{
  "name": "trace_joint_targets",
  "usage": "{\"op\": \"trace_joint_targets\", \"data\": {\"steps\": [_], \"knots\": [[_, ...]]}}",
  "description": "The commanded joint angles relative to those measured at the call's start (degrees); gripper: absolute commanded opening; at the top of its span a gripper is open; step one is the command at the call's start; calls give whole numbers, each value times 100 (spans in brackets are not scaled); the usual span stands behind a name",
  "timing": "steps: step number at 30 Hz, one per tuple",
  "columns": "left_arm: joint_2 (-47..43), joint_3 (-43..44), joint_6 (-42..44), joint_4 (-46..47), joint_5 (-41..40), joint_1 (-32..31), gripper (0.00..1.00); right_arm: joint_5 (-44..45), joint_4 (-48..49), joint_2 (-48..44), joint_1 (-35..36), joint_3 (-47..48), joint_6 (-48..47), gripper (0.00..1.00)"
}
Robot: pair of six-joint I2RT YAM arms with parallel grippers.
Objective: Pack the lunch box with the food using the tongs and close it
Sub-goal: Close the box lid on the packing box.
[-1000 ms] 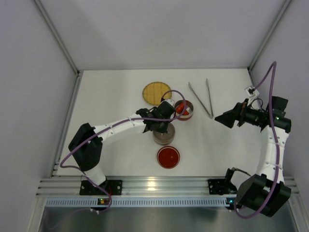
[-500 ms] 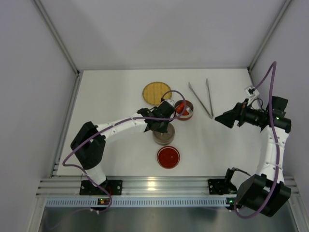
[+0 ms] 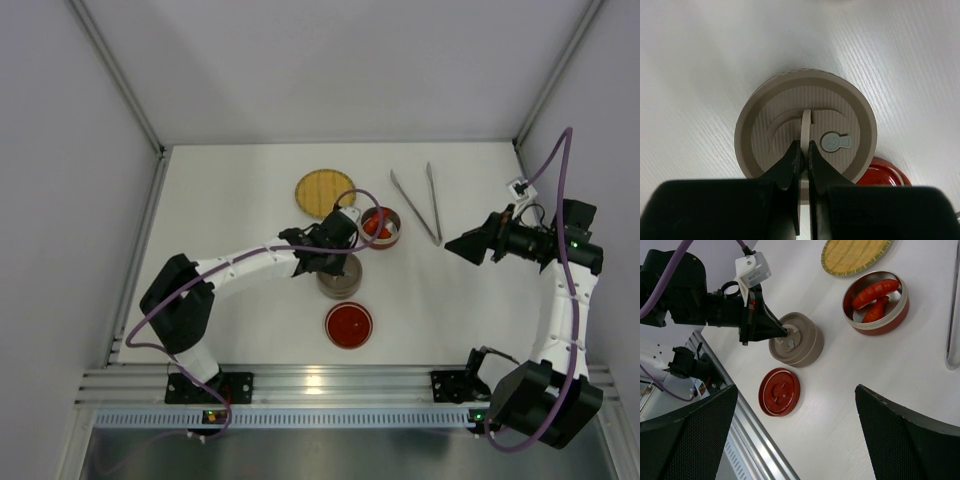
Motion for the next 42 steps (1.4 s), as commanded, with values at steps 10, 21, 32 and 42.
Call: {"op": "trace_joint_targets", "data": {"steps": [10,21,32,42], "knots": [[89,-516,3888,-406,2920,422,0,-142,253,-93,-115,-19,-72,99],[582,-15,7739,-2474,3100,1301,0,-151,174,-75,-115,-10,-142,99],[363,3,8935,-2914,2509,2206,10,-177,165,-75,-107,-10,-151,99],[310,-243,9094,-2720,2482,2330,14,-168,138,-128,-107,7,-107,99]]}}
